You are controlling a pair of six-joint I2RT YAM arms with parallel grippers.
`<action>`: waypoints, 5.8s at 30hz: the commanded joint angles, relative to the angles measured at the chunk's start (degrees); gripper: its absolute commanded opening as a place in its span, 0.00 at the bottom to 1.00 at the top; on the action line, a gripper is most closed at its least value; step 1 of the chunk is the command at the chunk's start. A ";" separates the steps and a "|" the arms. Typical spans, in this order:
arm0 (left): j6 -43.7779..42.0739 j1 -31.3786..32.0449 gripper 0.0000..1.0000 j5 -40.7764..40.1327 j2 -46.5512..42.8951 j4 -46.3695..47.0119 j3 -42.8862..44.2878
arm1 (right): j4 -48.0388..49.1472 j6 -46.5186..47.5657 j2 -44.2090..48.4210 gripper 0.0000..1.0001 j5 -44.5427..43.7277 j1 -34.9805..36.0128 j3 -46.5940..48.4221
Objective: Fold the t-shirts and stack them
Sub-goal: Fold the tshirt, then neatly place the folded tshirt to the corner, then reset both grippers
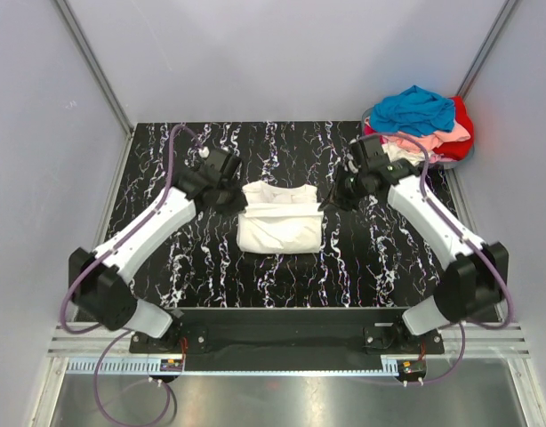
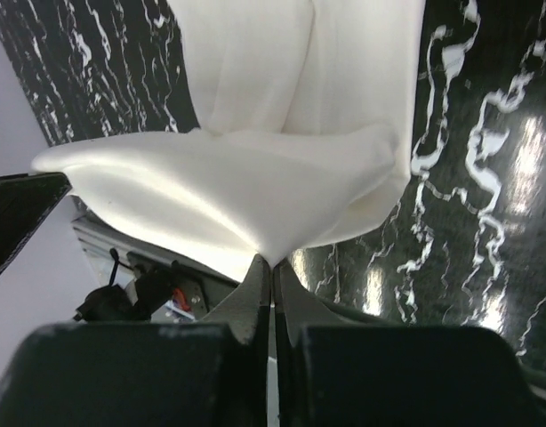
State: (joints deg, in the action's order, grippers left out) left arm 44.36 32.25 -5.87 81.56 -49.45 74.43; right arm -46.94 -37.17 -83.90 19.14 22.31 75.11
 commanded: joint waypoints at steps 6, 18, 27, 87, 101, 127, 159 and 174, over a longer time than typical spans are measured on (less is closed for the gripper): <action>-7.09 -6.84 0.11 4.37 16.58 2.34 16.86 | -2.28 8.16 -18.90 0.00 -4.11 -4.20 19.00; -13.77 -14.84 0.11 11.93 43.14 1.11 35.77 | -3.68 8.95 -46.06 0.00 2.66 -8.77 41.24; -14.39 -17.83 0.43 16.15 56.14 -0.72 50.42 | -4.56 6.59 -56.45 0.55 4.24 -11.05 51.44; -20.25 -19.41 0.00 5.99 39.28 13.17 13.17 | 67.06 -12.84 4.09 0.89 13.56 10.92 -50.59; -29.23 -27.41 0.02 -22.68 59.74 -10.64 58.07 | 67.50 -11.09 3.83 0.91 14.53 10.83 -50.85; -15.19 -27.77 0.95 -1.56 32.34 12.18 36.06 | 69.70 -11.70 4.00 0.90 14.97 10.39 -51.91; -14.29 -32.16 0.90 0.43 57.83 4.98 45.97 | 72.33 -12.58 3.48 0.90 16.46 8.99 -53.05; -11.24 -41.39 0.92 -0.37 64.78 2.17 60.39 | 76.91 -14.33 1.46 0.89 19.36 7.23 -54.46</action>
State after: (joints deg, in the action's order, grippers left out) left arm 30.48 -7.88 -4.73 144.81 -47.07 132.42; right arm 25.89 -50.85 -81.84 36.67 30.26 21.19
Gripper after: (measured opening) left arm 0.919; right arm 0.895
